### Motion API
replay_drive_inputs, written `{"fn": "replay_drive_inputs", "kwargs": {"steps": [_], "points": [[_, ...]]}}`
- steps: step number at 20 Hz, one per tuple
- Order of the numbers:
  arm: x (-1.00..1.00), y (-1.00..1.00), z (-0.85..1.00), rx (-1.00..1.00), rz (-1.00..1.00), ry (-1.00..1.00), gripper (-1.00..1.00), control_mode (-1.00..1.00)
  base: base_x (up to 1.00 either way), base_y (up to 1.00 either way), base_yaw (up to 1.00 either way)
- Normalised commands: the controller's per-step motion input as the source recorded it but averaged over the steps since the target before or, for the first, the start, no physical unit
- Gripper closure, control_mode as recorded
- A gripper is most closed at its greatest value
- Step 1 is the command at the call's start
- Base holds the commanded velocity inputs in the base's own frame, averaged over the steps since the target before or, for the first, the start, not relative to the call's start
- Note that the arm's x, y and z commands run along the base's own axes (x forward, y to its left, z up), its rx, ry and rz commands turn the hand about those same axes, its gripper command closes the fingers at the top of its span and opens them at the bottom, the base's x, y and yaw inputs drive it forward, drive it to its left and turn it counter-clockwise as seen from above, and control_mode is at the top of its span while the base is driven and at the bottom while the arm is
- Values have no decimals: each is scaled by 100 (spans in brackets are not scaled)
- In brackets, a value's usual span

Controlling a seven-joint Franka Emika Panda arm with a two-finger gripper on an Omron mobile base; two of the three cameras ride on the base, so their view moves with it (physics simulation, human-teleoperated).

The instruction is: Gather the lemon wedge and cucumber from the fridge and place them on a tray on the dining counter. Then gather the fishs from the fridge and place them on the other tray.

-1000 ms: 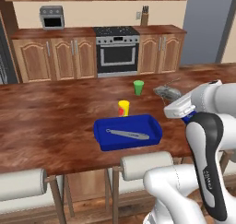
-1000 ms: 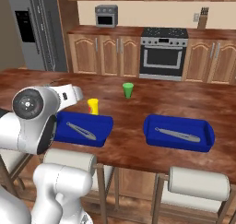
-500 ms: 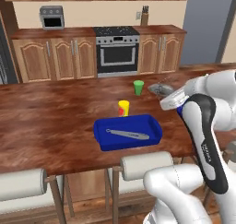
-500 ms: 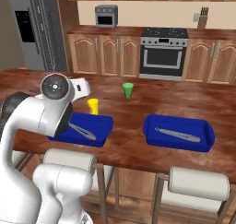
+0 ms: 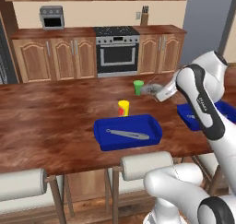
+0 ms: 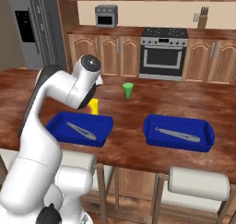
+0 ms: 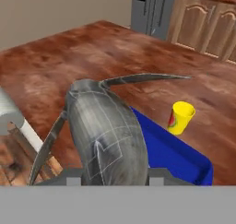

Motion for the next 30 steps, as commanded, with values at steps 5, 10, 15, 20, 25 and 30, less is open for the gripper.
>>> {"fn": "replay_drive_inputs", "kwargs": {"steps": [5, 10, 15, 20, 25, 30], "points": [[29, -2, -62, 1, 21, 1, 100, -100, 0, 0, 0], [36, 0, -48, 0, 9, 8, 100, -100, 0, 0, 0], [28, 0, -46, 0, 1, 4, 100, -100, 0, 0, 0], [28, 0, -47, 0, 0, 9, 100, -100, 0, 0, 0], [33, 0, -45, 0, 0, 12, 100, -100, 0, 0, 0], [32, 0, -38, 0, 0, 17, 100, -100, 0, 0, 0]]}}
